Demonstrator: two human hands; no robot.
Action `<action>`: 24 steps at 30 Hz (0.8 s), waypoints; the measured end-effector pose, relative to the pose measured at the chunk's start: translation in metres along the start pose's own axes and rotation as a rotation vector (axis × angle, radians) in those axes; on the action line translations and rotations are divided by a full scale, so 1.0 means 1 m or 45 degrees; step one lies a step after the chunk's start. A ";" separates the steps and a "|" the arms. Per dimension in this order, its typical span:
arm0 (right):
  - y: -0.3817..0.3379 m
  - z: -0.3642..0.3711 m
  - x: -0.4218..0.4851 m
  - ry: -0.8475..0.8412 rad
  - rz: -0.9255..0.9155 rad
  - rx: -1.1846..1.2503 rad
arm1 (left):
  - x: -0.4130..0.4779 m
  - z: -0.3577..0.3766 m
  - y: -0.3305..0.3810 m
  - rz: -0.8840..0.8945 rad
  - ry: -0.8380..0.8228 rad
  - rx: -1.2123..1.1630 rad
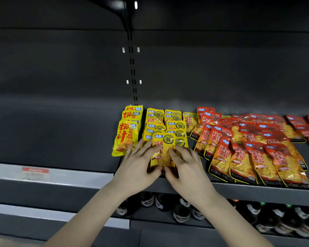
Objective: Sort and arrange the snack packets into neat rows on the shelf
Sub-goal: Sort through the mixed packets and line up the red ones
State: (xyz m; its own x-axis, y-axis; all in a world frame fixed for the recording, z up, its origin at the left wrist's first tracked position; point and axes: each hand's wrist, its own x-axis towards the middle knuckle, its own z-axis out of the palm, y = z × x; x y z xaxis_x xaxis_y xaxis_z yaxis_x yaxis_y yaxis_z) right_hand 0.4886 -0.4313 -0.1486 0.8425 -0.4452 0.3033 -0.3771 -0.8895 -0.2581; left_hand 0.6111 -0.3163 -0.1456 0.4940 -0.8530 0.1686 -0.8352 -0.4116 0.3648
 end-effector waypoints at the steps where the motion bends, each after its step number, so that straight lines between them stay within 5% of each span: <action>1: 0.000 0.000 0.000 0.011 -0.002 -0.008 | 0.000 0.000 0.000 -0.001 0.000 -0.018; 24: -0.009 0.016 0.002 0.131 -0.139 -0.138 | -0.014 0.003 -0.016 -0.101 0.141 0.022</action>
State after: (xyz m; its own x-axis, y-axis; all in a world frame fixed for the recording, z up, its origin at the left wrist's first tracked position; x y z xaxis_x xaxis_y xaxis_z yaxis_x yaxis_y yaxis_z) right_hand 0.4998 -0.4229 -0.1602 0.8390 -0.3490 0.4174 -0.3297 -0.9364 -0.1201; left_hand 0.6165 -0.2984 -0.1562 0.5819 -0.7769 0.2404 -0.7957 -0.4828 0.3656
